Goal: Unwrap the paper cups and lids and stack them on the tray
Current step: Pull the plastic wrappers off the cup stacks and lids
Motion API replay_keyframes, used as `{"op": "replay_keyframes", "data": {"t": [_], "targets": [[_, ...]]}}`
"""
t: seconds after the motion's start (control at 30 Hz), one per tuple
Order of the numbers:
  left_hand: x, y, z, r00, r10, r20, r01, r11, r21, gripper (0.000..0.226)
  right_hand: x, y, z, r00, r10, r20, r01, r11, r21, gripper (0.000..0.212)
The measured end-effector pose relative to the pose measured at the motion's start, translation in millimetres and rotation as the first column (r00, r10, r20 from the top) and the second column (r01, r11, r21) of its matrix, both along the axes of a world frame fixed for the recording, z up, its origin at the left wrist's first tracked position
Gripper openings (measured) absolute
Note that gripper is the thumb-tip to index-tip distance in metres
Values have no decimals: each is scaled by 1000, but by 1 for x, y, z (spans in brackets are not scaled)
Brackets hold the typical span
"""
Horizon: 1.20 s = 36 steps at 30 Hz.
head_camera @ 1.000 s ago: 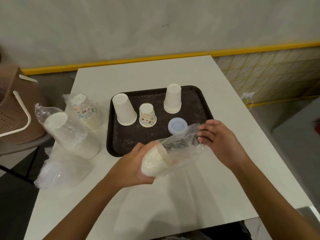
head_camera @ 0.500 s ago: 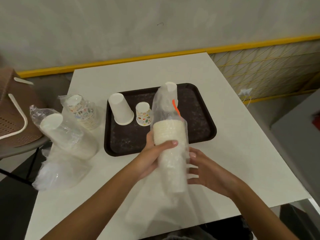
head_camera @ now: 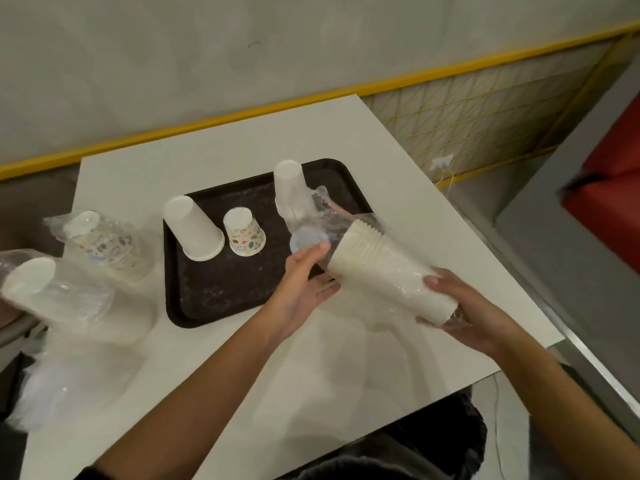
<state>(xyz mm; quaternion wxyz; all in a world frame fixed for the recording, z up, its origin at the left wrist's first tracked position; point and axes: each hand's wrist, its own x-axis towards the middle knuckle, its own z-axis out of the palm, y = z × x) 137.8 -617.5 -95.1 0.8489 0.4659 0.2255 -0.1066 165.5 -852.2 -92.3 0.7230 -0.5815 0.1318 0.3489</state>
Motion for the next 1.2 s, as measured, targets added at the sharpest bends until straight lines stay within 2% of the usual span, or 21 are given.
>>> {"op": "replay_keyframes", "data": {"t": [0.07, 0.13, 0.23, 0.3, 0.4, 0.47, 0.53, 0.6, 0.7, 0.77, 0.83, 0.9, 0.97, 1.1, 1.2], "targets": [[4, 11, -4, 1000, 20, -1, -20, 998, -65, 83, 7, -14, 0, 1000, 28, 5, -28, 999, -23, 101], [7, 18, -5, 1000, -19, -12, 18, 996, -87, 90, 13, -24, 1, 998, 55, 9, -54, 996, -64, 99], [11, 15, -4, 984, -180, -6, 180, 983, -24, 75, 22, -32, 13, 994, 100, 50, -94, 988, -119, 91], [9, 8, -4, 971, -233, -48, 230, 972, -52, 66, 28, -33, 27, 980, 149, 130, -120, 972, -203, 85], [5, -2, -16, 971, -218, -100, 208, 973, -105, 48, 36, -27, 52, 921, 298, 250, -168, 884, -436, 66], [2, -11, -24, 979, -160, -123, 150, 985, -89, 42, 39, -18, 68, 876, 378, 299, -182, 834, -520, 48], [2, -20, -31, 986, -47, -157, 54, 998, 37, 63, 46, -12, 75, 833, 442, 332, -196, 798, -570, 36], [2, -28, -35, 986, 61, -158, -25, 975, 219, 71, 50, -8, 78, 791, 513, 333, -221, 747, -626, 32], [3, -33, -37, 991, 116, -73, -63, 858, 509, 78, 54, -10, 82, 770, 539, 342, -187, 703, -686, 29], [1, -30, -35, 999, 14, 51, -45, 734, 678, 77, 56, -14, 88, 757, 548, 356, -157, 681, -715, 29], [-2, -31, -31, 969, -237, 70, 95, 618, 780, 93, 56, -17, 95, 727, 584, 362, -146, 645, -750, 29], [-3, -42, -26, 897, -440, 36, 246, 567, 786, 113, 54, -11, 100, 681, 637, 362, -147, 603, -784, 32], [2, -57, -25, 847, -523, 91, 282, 589, 757, 112, 52, 2, 103, 620, 707, 342, -151, 534, -832, 34], [16, -77, -29, 854, -471, 219, 179, 663, 727, 92, 51, 33, 104, 417, 877, 241, -71, 295, -953, 46], [17, -75, -35, 887, -394, 239, 124, 704, 699, 97, 51, 43, 110, 357, 901, 247, -61, 286, -956, 54]]}}
